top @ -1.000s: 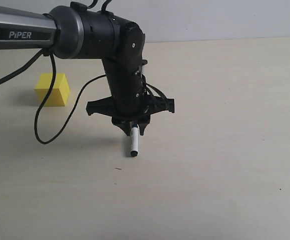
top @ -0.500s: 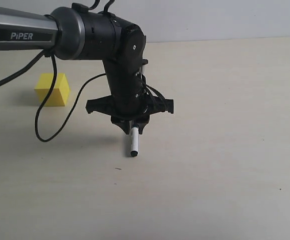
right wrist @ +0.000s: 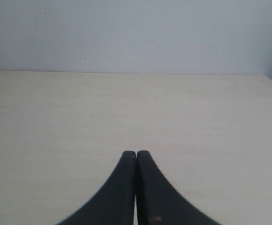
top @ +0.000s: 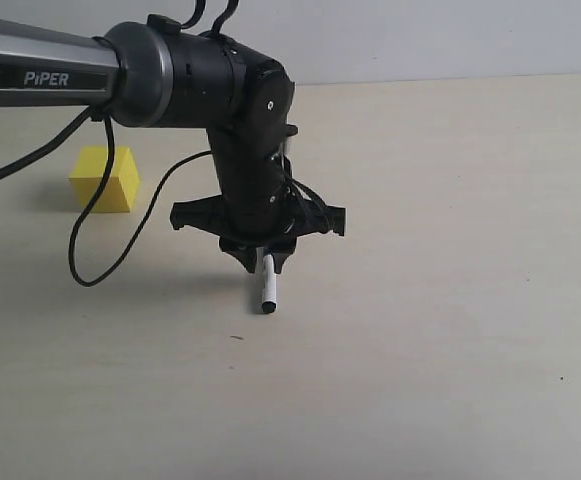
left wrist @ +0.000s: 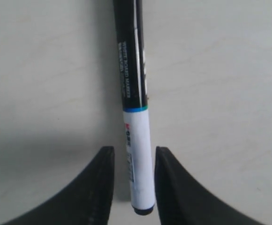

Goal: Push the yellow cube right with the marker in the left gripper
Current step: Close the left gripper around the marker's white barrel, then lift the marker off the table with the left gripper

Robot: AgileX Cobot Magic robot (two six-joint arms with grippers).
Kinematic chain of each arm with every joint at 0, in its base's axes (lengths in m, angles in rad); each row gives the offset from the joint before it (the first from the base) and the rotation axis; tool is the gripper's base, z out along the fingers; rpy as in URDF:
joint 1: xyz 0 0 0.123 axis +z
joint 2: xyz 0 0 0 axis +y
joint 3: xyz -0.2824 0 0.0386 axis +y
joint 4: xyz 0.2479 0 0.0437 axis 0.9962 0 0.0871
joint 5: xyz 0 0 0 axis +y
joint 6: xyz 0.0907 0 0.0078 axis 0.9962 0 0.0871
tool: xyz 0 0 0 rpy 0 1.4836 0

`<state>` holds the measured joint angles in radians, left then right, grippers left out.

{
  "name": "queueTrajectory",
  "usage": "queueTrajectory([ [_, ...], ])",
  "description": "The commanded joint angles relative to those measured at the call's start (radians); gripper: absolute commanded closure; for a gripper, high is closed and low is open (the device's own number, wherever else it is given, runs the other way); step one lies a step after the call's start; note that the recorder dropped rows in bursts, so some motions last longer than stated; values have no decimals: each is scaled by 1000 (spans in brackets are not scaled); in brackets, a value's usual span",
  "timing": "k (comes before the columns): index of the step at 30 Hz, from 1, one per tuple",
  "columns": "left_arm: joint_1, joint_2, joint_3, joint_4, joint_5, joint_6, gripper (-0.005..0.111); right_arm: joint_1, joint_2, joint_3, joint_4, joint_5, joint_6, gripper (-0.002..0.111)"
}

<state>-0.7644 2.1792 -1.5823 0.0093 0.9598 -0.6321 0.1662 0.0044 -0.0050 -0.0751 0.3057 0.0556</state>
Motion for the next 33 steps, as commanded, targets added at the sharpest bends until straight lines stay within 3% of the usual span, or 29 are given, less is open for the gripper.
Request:
queueTrajectory([
  [1,-5,-3,1,6,-5,5,76,-3,-4,5,-1,-13,-2,108],
  [33,-4,51,1,2,-35,7,76,-3,-4,5,-1,-13,-2,108],
])
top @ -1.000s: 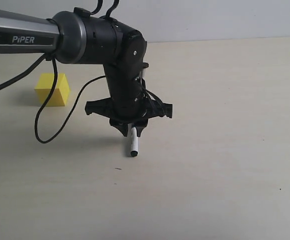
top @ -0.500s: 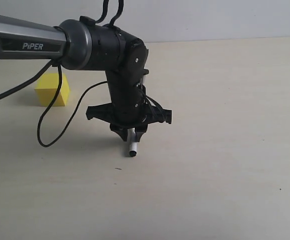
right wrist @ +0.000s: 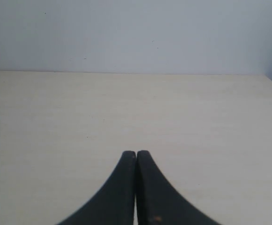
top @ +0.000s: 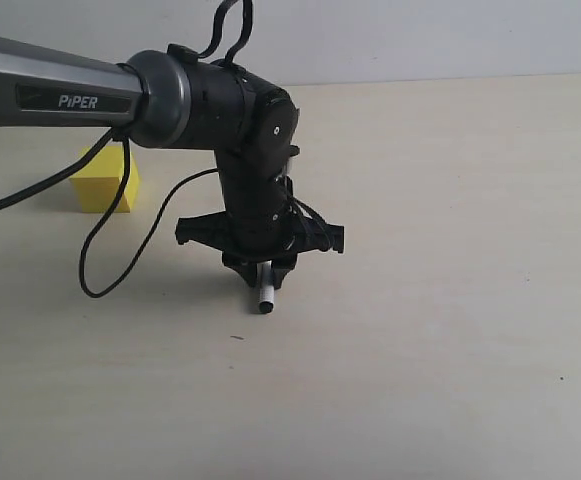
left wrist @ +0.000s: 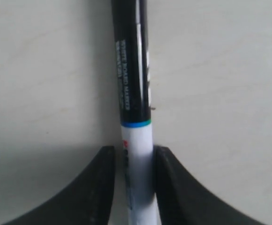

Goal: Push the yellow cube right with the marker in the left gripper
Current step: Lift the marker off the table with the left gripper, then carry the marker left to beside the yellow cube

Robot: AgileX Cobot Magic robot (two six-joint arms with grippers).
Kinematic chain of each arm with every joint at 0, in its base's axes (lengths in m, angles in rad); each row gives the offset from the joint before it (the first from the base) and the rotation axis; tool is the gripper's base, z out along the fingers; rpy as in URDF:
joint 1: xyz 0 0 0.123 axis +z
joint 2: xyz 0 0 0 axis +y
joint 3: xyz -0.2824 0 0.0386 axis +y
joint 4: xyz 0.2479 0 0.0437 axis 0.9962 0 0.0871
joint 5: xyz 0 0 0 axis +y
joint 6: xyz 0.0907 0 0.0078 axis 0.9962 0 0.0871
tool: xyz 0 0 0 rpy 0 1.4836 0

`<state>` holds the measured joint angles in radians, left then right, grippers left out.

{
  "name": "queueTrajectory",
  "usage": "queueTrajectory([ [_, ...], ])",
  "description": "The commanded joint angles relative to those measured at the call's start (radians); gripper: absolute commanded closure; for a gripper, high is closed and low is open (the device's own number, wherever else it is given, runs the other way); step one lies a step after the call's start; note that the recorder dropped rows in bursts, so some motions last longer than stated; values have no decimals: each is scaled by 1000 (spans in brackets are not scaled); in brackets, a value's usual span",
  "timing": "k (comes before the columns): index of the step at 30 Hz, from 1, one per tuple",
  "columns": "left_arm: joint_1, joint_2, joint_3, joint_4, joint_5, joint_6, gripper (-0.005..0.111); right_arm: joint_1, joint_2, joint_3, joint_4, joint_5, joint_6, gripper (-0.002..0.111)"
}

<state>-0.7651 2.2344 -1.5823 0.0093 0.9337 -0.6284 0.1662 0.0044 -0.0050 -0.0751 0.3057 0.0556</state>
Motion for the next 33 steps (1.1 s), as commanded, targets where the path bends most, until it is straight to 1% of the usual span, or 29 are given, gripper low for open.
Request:
queueTrajectory([
  [1,-3,-4,1,3,-8,4,76,-3,-4,5,-1,-13,-2,108],
  [3,-3,-4,1,3,-8,4,77,-3,-4,5,-1,-13,-2,108],
  [5,-3,-4,1,3,-5,4,81,-3,-4,5,-1,-13,-2,108],
  [8,-3,-4,1,3,-1,20,99,-3,-4,5,-1,-13,-2,108],
  [9,-3,-6,1,3,1,34,107,-3,-4,5,-1,-13,-2,108],
  [14,-3,-37,1,3,10,69,107,-3,-4,5,-1,-3,-2,108],
  [19,-5,-122,1,3,35,108,107,-3,-4,5,-1,-3,-2,108],
  [25,-27,-234,9,17,133,204,107,-3,-4,5,-1,-3,-2,108],
  [27,-30,-282,45,44,140,216,107,-3,-4,5,-1,-3,-2,108],
  [30,-30,-372,156,130,134,216,107,-3,-4,5,-1,-3,-2,108],
  [33,2,-481,286,229,134,204,107,-3,-4,5,-1,-3,-2,108],
])
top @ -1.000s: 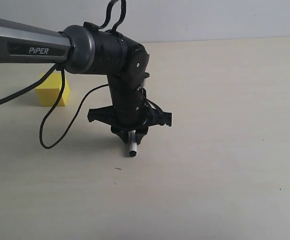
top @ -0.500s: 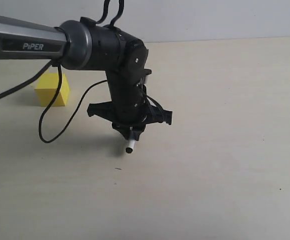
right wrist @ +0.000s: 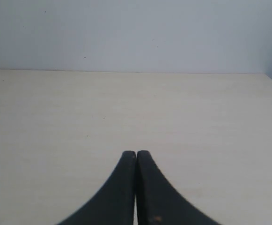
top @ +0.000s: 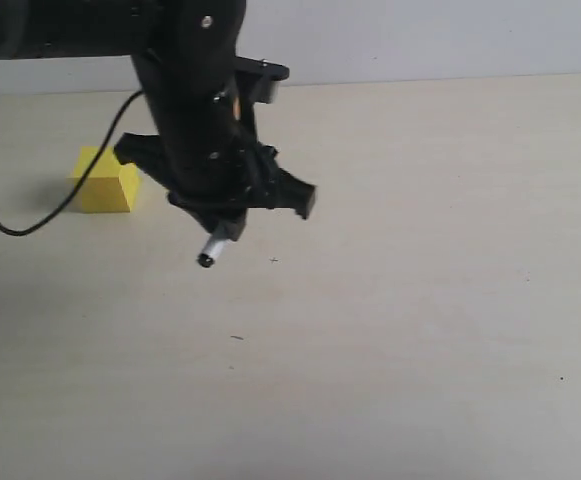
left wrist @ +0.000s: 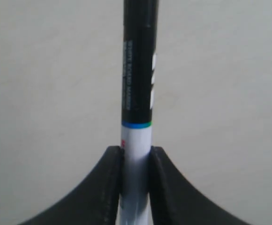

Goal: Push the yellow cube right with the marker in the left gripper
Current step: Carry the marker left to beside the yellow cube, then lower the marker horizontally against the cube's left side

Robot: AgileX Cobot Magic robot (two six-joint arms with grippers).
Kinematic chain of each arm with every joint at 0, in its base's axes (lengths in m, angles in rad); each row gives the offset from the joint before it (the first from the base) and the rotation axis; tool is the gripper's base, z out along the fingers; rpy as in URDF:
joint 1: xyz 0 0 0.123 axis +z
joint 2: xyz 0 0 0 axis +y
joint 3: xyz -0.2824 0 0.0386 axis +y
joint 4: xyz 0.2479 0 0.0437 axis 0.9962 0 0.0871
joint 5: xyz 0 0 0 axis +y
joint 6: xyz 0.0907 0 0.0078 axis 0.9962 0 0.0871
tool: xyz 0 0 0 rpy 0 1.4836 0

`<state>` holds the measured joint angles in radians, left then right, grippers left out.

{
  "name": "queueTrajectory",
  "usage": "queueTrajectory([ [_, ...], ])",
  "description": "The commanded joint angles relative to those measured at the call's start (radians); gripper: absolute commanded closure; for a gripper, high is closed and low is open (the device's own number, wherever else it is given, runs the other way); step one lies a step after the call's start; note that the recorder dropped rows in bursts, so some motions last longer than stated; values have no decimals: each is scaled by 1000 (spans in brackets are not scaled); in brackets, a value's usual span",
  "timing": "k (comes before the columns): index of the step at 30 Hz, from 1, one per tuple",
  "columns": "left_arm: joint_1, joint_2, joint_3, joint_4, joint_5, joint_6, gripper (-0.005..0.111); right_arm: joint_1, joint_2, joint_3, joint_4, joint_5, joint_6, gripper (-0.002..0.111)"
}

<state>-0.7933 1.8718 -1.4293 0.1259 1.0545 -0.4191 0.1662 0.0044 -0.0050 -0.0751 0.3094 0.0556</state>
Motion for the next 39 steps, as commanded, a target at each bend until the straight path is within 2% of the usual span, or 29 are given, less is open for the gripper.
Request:
queueTrajectory([
  [1,53,-158,179,133,11,-5,107,-3,-4,5,-1,-7,-2,108],
  [4,152,-268,294,162,-3,13,107,-3,-4,5,-1,-7,-2,108],
  [10,457,-424,455,141,-124,171,107,-3,-4,5,-1,-7,-2,108],
  [13,582,-421,469,141,-163,287,107,-3,-4,5,-1,-7,-2,108],
  [19,737,-356,407,141,-272,539,107,-3,-4,5,-1,-7,-2,108],
  [23,799,-259,286,140,-291,603,107,-3,-4,5,-1,-7,-2,108],
  [26,829,-165,188,128,-256,737,107,-3,-4,5,-1,-7,-2,108],
  [30,834,-33,78,102,-242,951,107,-3,-4,5,-1,-7,-2,108],
  [34,834,91,19,-39,-249,1299,107,-3,-4,5,-1,-7,-2,108],
  [39,851,149,-13,-110,-302,1529,107,-3,-4,5,-1,-7,-2,108],
])
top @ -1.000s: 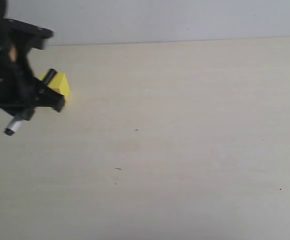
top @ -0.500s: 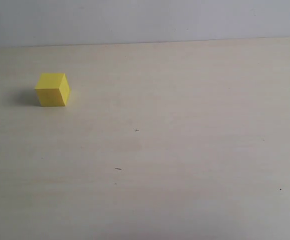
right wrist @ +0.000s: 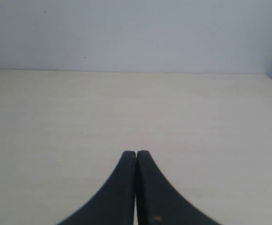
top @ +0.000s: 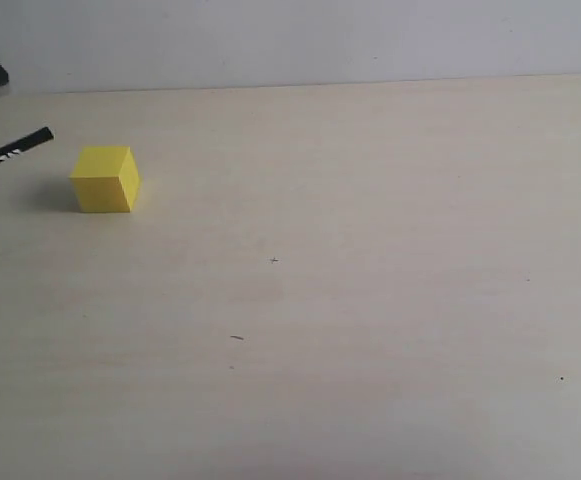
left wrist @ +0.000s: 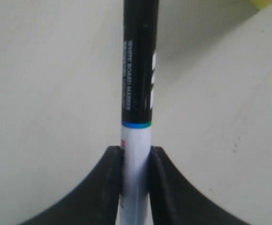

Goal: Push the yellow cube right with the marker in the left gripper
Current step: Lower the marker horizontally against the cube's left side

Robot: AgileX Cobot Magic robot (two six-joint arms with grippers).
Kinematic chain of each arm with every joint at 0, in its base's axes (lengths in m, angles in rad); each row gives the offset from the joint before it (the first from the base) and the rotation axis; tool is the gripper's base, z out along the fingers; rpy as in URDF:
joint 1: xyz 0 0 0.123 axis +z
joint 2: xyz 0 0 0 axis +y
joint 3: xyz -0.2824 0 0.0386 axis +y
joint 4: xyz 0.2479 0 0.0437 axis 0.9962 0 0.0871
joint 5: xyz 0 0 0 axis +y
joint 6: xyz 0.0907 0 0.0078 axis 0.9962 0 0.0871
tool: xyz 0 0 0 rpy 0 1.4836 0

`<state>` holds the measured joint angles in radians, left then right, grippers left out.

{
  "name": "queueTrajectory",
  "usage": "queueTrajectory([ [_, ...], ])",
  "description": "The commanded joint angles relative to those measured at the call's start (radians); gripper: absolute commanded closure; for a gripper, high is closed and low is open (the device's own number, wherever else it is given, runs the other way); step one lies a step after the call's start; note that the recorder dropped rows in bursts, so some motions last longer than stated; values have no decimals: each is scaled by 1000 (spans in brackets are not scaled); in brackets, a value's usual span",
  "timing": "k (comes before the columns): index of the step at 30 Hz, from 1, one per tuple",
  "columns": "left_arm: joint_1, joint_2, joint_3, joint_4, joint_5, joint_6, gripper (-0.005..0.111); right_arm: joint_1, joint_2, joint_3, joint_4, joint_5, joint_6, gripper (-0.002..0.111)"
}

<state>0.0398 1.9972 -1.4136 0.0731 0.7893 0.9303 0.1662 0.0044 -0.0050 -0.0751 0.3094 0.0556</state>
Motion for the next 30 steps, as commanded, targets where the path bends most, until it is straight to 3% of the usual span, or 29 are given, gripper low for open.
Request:
queueTrajectory([
  [1,28,29,-29,-66,-37,247,107,-3,-4,5,-1,-7,-2,108],
  [7,103,41,-29,-62,-10,569,107,-3,-4,5,-1,-7,-2,108],
  [17,129,74,-29,-67,-10,654,107,-3,-4,5,-1,-7,-2,108],
  [26,129,74,-75,-297,-38,834,107,-3,-4,5,-1,-12,-2,108],
  [30,129,94,-113,-340,33,864,107,-3,-4,5,-1,-12,-2,108],
])
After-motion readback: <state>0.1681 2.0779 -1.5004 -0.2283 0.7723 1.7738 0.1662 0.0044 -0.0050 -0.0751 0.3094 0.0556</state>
